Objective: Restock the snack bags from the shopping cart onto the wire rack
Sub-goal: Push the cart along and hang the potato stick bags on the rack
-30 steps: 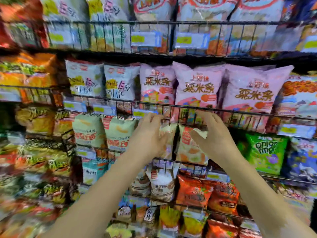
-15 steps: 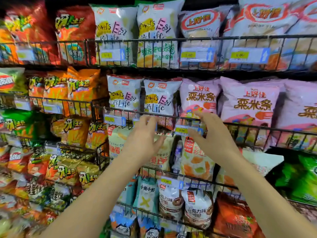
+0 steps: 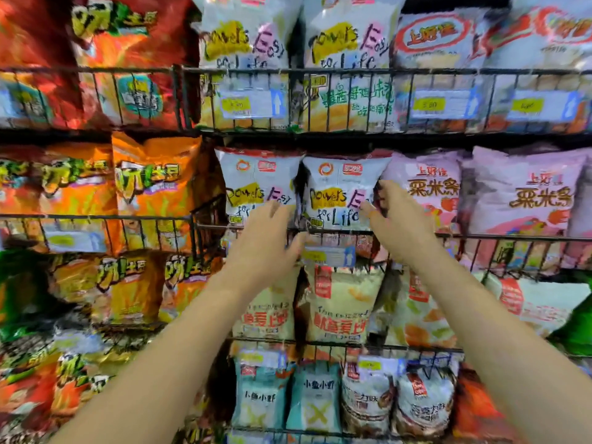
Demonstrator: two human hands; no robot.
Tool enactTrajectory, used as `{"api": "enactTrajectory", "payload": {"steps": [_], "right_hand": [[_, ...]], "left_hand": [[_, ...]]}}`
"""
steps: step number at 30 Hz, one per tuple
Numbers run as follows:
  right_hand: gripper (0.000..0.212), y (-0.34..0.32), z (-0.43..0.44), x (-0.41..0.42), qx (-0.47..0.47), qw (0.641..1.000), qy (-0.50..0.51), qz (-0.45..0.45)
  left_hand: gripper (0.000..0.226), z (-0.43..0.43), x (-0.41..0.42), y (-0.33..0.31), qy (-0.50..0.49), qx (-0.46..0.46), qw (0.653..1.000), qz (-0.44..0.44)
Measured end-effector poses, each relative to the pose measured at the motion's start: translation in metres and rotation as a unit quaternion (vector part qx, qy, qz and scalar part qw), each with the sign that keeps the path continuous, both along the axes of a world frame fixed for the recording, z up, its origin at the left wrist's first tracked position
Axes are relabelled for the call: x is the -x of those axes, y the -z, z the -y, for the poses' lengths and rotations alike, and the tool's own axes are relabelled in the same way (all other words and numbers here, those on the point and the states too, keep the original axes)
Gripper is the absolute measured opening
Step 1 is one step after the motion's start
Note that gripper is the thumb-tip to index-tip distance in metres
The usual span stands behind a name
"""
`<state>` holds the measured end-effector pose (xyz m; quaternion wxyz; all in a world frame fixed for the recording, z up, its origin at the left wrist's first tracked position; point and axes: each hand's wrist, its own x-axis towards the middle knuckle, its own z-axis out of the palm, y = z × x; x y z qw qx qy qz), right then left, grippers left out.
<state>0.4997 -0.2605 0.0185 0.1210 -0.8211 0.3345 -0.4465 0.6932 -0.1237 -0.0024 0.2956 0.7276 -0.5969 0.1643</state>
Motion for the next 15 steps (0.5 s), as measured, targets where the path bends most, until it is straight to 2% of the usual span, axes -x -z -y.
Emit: {"api": "enactTrajectory", "payload": {"steps": [5,11,15], "right_hand": [[0.041,-0.004,0.030,-0.011,-0.075,0.995,0.034,-0.050],[0.041,-0.005,0.052,-0.017,-0.079,0.992,0.028,-0.097],[0.045,-0.011,0.067,-0.014,-0.088,0.988,0.013,-0.128]], "left_hand": [[0.061,0.039,-0.008,-0.024,0.024,-0.052,0.998,-0.002],[0.053,0.071,-0.012,-0.037,0.043,-0.127,0.989,-0.062],[0.056,0.074,-0.011,-0.032,0.050,-0.114,0.990,-0.062]]}}
